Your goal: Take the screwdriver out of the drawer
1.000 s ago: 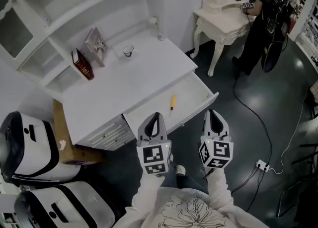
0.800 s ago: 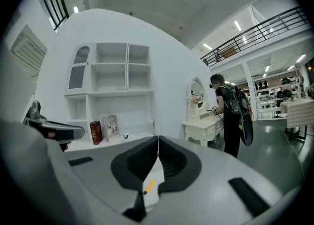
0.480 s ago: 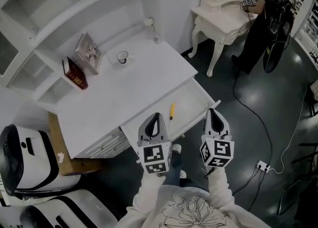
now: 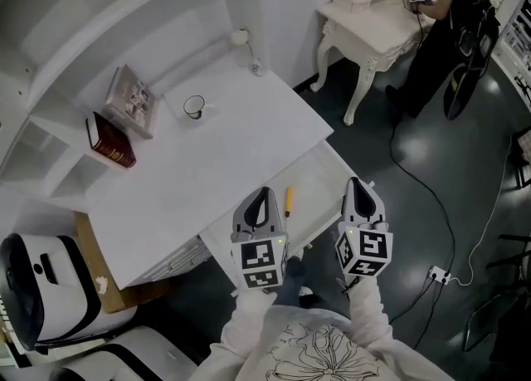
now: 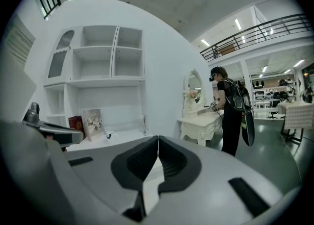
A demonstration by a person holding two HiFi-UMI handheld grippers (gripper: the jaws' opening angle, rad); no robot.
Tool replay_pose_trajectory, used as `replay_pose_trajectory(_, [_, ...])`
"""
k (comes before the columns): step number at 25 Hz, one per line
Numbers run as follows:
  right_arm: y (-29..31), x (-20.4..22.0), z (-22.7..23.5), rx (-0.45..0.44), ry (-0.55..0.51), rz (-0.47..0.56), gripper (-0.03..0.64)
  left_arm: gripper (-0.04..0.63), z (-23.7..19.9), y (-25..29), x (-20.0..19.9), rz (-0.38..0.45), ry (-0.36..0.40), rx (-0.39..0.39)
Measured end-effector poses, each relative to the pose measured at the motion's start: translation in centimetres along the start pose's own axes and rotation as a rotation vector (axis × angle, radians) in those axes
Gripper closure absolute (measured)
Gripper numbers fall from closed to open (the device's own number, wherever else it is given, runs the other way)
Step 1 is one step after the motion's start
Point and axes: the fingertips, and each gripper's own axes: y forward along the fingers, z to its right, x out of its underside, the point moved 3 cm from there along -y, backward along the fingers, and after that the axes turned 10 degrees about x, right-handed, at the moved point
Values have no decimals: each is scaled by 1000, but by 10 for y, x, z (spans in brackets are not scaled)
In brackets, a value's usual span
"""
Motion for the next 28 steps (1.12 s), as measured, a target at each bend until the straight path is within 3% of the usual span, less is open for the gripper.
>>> replay_pose_trajectory(9, [54,17,-3,41,-2,-77,614,588,-24,54,21,-97,-35,51])
replay_pose_trajectory(28, [105,86,6,102,17,-242,614,587,-30,114,112,-357,-101,139])
